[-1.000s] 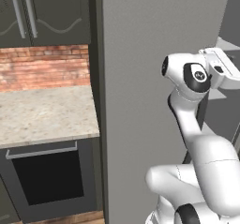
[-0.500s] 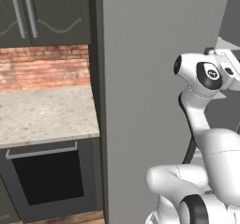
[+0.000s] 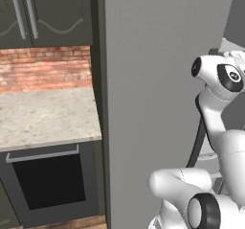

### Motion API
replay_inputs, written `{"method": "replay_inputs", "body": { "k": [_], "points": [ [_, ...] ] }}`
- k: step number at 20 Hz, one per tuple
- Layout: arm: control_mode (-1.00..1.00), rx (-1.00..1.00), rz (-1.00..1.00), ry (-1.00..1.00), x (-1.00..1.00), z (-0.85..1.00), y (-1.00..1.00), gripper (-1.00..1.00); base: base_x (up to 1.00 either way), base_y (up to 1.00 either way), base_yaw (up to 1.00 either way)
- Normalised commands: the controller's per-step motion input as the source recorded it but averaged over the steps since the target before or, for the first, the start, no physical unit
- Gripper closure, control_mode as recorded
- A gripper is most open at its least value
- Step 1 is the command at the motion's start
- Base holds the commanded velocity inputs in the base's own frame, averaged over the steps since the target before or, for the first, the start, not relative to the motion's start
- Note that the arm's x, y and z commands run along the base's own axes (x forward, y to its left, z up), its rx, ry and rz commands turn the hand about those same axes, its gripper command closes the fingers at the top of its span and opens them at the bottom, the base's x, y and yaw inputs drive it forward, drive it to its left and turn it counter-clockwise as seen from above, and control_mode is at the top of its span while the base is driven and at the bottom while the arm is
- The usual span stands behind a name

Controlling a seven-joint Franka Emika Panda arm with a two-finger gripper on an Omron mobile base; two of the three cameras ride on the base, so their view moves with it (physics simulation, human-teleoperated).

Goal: Open the freezer door, pick up the ice cube tray from the freezer, and place it on the dining counter.

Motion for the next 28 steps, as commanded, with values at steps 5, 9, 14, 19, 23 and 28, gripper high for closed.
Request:
{"method": "replay_inputs", "body": {
  "k": [5,9,14,19,23,28],
  "points": [
    [-1.0,0.0,0.05,0.0,0.0,-0.01,-0.3,-1.0,0.0,0.0,0.0],
    [-1.0,0.0,0.04,0.0,0.0,0.0,-0.31,-1.0,0.0,0.0,0.0],
    [-1.0,0.0,0.0,0.0,0.0,0.0,-0.22,-1.0,0.0,0.0,0.0],
    [-1.0,0.0,0.0,0.0,-0.04,0.0,-0.21,-1.0,0.0,0.0,0.0],
    [-1.0,0.0,-0.02,0.0,-0.11,0.0,-0.34,-1.0,0.0,0.0,0.0],
    [-1.0,0.0,-0.01,0.0,-0.04,0.0,-0.43,-1.0,0.0,0.0,0.0]
  ]
}}
